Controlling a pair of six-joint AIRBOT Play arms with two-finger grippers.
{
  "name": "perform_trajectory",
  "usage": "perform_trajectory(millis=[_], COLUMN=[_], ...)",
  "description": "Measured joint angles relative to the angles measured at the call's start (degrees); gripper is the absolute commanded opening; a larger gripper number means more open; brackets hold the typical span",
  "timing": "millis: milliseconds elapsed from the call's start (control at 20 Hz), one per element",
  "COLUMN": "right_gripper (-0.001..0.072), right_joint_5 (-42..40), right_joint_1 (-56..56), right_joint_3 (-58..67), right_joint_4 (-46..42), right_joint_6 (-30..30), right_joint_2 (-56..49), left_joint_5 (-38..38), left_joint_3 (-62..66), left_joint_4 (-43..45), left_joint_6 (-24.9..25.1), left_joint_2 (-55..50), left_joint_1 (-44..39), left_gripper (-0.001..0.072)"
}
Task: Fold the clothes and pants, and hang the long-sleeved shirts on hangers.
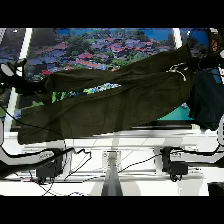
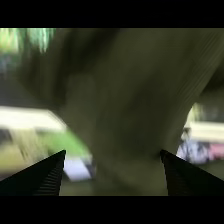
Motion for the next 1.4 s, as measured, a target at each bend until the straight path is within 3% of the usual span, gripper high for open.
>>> perform_trajectory(millis=[350, 400, 550, 650, 850, 1050, 1300, 1400], right_gripper=[0.0035, 0.0036, 0.0035, 0.0036, 0.0035, 0.0035, 0.0036, 0.0035], right_joint_5=[-2.73, -3.23, -4.66, -5.33, -6.23, -8.68, -10.73, -10.51], right_joint_1=[0.0, 0.0, 0.0, 0.0, 0.0, -0.09, -1.84, -2.47], right_joint_3=[-2.32, -2.38, -2.56, -2.6, -2.6, -2.6, -2.6, -2.6], right_joint_4=[0.2, 0.22, 0.28, 0.28, 0.11, -0.92, -1.73, -1.86], right_joint_6=[0.0, 0.0, 0.0, 0.0, 0.0, 0.02, 0.04, 0.07], right_joint_2=[-1.05, -1.05, -1.14, -1.14, -1.16, -1.16, -1.16, -1.16], left_joint_5=[-5.18, -5.09, -1.57, 2.27, 6.58, -0.92, -8.24, -6.95], left_joint_3=[-2.45, -3.48, -6.56, -7.58, -5.97, 0.5, 5.73, 6.36], left_joint_4=[-10.91, -12.44, -17.2, -21.05, -29.79, -40.24, -58.9, -61.16], left_joint_6=[1.99, 2.47, 3.74, 4.13, 7.41, 14.12, 20.15, 18.23], left_joint_2=[0.26, 0.24, -0.35, -0.74, -0.37, 2.16, 9.88, 12.15], left_joint_1=[7.43, 7.78, 8.13, 8.13, 8.63, 11.72, 23.89, 29.44], left_gripper=[0.0635, 0.0604, 0.0337, 0.0022, 0.0021, 0.002, 0.0019, 0.0018])
